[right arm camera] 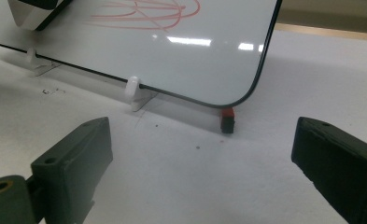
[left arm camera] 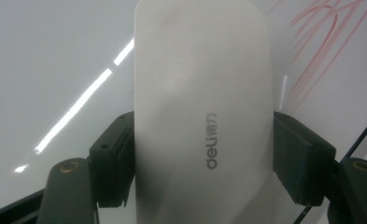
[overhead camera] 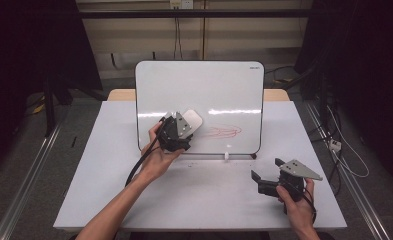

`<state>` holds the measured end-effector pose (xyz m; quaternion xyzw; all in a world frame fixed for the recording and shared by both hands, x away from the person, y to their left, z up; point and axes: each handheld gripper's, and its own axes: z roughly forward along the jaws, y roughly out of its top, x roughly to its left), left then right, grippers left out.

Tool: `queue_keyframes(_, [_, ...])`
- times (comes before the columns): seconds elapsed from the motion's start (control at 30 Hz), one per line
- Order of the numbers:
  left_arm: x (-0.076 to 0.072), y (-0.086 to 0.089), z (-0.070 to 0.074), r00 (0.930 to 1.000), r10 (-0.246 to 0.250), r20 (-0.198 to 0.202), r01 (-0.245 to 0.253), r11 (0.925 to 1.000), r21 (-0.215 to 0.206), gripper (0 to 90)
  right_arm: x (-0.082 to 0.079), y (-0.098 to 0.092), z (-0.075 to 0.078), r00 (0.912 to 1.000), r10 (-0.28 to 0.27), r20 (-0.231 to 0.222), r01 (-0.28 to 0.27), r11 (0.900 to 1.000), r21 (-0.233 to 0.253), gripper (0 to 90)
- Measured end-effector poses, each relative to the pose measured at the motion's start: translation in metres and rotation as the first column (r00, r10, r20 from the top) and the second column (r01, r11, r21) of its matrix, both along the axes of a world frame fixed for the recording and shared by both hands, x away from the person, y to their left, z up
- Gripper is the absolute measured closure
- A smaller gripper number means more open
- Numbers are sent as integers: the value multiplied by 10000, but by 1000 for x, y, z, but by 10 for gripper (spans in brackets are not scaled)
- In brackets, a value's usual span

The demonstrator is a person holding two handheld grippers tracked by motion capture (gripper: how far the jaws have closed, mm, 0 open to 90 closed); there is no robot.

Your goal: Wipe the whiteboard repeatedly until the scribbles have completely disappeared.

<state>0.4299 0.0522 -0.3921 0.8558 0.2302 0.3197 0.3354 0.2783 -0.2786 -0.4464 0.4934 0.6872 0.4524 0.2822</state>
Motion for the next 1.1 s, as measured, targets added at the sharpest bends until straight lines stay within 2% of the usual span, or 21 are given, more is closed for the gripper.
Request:
queue_keyframes(0.3, [9, 23, 9, 9989, 444, -121, -447, 9987, -246, 301, 0, 0, 0, 10000, -36, -4, 36, 10000, -30, 54])
queue_keyframes(0.33, [12, 31, 11, 9977, 653, -197, -663, 9963, -555, 301, 0, 0, 0, 10000, -34, -1, 34, 10000, -30, 54])
queue_keyframes(0.37, [14, 35, 13, 9969, 759, -184, -769, 9952, -602, 301, 0, 0, 0, 10000, -35, 2, 35, 10000, -33, 54])
queue_keyframes(0.5, [19, 48, 16, 9929, 1140, -347, -1176, 9845, -1300, 301, -1, -1, 0, 10000, -63, -5, 63, 10000, -31, 54])
queue_keyframes(0.53, [18, 47, 15, 9927, 1180, -265, -1203, 9862, -1136, 301, 0, -1, 0, 10000, -65, -13, 65, 10000, -40, 54])
queue_keyframes(0.67, [17, 44, 14, 9906, 1339, -289, -1365, 9829, -1235, 301, 0, 0, 0, 10000, -96, -12, 96, 9999, -62, 54])
queue_keyframes(0.73, [16, 42, 13, 9908, 1324, -293, -1349, 9840, -1167, 301, -1, 0, 0, 9999, -100, -7, 100, 9999, -70, 54])
queue_keyframes(0.83, [12, 35, 10, 9934, 1119, -235, -1135, 9901, -830, 301, 0, 1, 0, 10000, -92, -13, 92, 9999, -72, 54])
queue_keyframes(0.97, [8, 27, 6, 9955, 933, -178, -941, 9941, -536, 301, 0, 1, 0, 9999, -109, -12, 109, 9999, -78, 55])
queue_keyframes(1.03, [4, 17, 2, 9966, 811, -158, -816, 9962, -290, 301, 0, 1, 0, 10000, -86, -18, 85, 9999, -85, 55])
queue_keyframes(1.1, [0, 9, 0, 9978, 659, -73, -658, 9977, 153, 301, 0, 1, 0, 10000, -78, -25, 78, 9999, -64, 55])
